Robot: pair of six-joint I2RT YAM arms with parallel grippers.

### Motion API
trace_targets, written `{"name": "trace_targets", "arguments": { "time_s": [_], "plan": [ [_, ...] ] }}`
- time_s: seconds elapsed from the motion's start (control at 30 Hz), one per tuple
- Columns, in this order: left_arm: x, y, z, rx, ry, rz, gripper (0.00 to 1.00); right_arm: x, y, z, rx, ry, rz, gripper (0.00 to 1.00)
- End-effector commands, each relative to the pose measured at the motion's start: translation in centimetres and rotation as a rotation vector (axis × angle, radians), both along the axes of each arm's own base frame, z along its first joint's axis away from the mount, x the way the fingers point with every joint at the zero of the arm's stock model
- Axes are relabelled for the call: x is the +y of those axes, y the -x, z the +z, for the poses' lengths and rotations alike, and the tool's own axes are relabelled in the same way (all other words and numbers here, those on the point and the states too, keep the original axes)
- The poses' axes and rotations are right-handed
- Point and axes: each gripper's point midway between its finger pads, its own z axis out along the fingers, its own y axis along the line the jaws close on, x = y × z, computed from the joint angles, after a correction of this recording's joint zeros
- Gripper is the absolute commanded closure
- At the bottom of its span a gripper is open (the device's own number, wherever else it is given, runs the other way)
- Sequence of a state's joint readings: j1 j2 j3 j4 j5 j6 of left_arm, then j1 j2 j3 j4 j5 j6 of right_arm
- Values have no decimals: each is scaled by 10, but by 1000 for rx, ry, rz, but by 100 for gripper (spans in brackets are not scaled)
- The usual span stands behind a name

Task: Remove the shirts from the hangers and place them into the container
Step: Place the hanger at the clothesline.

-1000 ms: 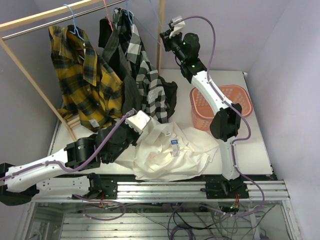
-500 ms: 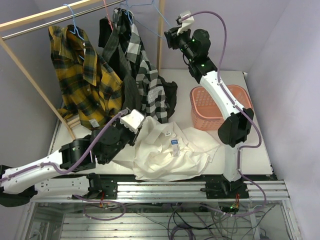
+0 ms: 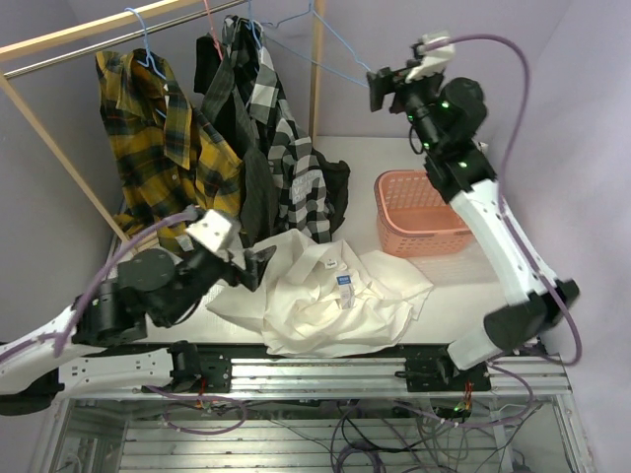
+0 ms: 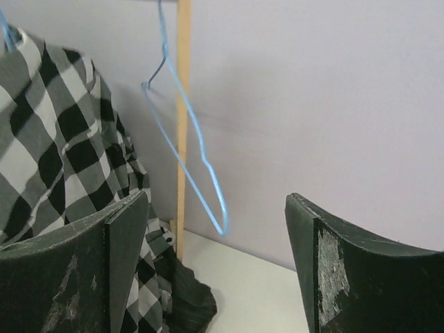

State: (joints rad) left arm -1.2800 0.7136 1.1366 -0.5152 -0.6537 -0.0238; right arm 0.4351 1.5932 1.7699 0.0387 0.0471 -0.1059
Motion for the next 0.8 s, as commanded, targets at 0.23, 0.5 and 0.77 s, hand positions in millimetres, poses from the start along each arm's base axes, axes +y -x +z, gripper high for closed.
{"name": "trace_targets", "arguments": {
  "time_s": [0.23,0.5,0.77],
  "plan": [
    [84,2,21,-1,166,189,93,-24,133,-31,332,-152,160,22],
    [112,-4,-13,33,85,331,69,33,213,-174,745,-137,405,0],
    [112,-12,-41,2,69,395,67,37,263,-309,1049,-35,266,0]
  ]
}}
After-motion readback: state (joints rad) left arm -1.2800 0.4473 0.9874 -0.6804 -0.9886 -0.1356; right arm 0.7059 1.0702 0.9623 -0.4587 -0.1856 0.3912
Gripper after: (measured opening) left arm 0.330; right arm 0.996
